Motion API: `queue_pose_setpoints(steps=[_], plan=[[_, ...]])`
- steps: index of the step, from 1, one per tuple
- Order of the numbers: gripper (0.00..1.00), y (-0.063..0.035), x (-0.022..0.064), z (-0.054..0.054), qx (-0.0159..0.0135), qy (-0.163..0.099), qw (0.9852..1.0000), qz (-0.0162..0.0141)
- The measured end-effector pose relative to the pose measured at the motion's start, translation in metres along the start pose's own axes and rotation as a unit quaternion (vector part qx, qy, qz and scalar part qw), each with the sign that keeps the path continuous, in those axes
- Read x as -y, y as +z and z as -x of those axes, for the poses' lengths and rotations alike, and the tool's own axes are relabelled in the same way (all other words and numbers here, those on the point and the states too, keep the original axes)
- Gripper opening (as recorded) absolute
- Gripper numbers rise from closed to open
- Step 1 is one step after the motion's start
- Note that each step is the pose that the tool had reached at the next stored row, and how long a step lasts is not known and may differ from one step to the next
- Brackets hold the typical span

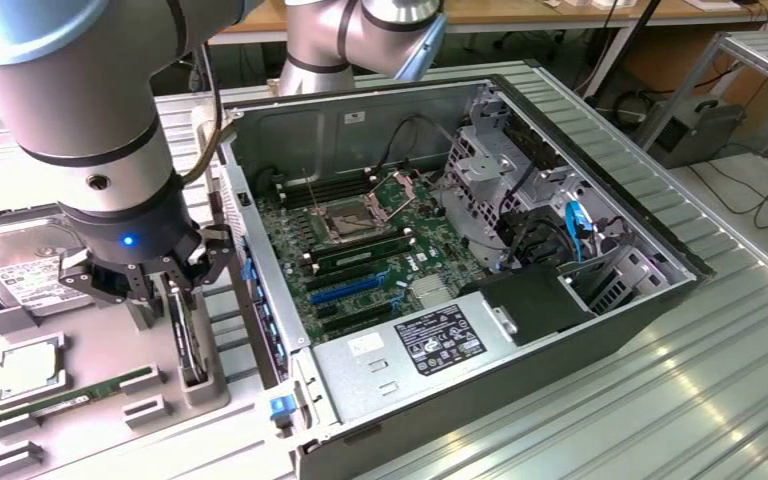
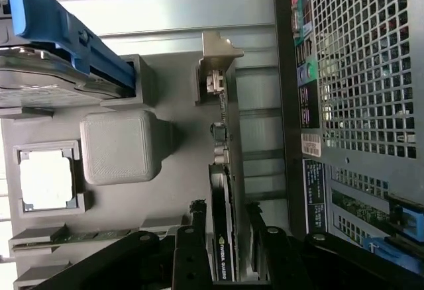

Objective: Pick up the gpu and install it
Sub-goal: 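Pick up the gpu and move the gpu toward the slot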

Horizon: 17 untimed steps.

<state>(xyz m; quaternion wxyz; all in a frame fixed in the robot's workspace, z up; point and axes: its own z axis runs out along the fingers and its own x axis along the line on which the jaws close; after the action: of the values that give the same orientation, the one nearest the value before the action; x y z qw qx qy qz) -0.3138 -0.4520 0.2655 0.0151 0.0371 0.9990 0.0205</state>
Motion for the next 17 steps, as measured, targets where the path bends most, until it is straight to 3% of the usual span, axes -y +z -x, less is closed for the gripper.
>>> queue_pose_setpoints(steps=[2,10,17], plan=[[0.36,0.0057,-0.0038,-0.001,0.0002,0.0,1.0,0.0002],[0.36,0.0188,-0.0038,-0.003,0.0002,0.0,1.0,-0.0007],[0.36,0.0207,-0.0037,-0.003,0.0002,-0.001,1.0,-0.0007]])
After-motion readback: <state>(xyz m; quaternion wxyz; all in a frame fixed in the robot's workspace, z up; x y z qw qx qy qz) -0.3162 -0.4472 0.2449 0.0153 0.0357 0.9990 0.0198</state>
